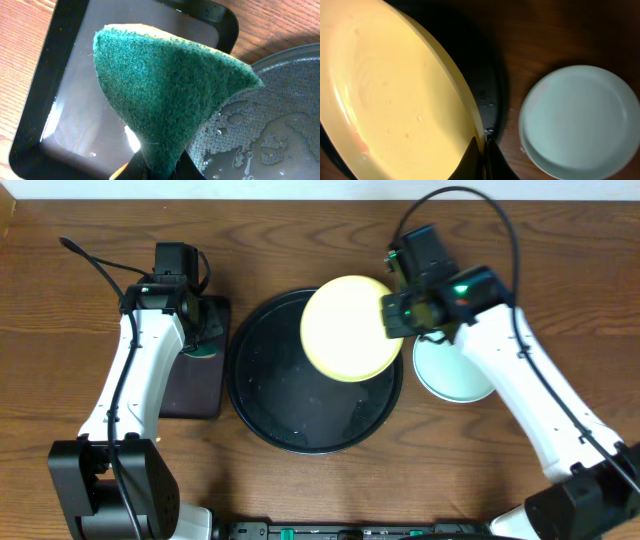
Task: Clean dirty plates on tray and stack at the side
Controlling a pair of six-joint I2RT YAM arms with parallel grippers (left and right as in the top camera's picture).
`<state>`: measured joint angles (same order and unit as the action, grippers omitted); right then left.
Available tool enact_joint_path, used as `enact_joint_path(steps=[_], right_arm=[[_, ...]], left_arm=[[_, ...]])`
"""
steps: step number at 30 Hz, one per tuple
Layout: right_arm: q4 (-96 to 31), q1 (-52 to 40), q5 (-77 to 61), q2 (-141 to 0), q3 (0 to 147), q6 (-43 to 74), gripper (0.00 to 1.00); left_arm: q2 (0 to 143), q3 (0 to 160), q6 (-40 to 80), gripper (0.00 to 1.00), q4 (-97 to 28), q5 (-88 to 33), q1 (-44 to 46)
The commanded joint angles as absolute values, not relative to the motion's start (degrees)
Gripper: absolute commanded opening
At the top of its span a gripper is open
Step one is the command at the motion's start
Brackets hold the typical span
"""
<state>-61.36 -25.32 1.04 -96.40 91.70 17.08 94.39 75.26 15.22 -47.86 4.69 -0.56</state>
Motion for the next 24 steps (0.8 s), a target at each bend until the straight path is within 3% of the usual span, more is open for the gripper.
enact_joint_path(steps=[1,15,24], right_arm=[[-61.1,-20.4,-2.1,-92.4,88.4,16.0,0.01],[-45.9,5.6,-10.5,-83.4,63.0,18.3,0.01],[-34.1,14.5,-12.7,-83.4,49.7,19.3,0.01]], left_arm=[[94.3,75.9,15.5,0.07,-48.2,5.4,-0.7],[94.3,75.9,15.3,0.07,-48.8,5.5,-0.7],[94.3,75.9,15.3,0.07,-48.8,5.5,-0.7]])
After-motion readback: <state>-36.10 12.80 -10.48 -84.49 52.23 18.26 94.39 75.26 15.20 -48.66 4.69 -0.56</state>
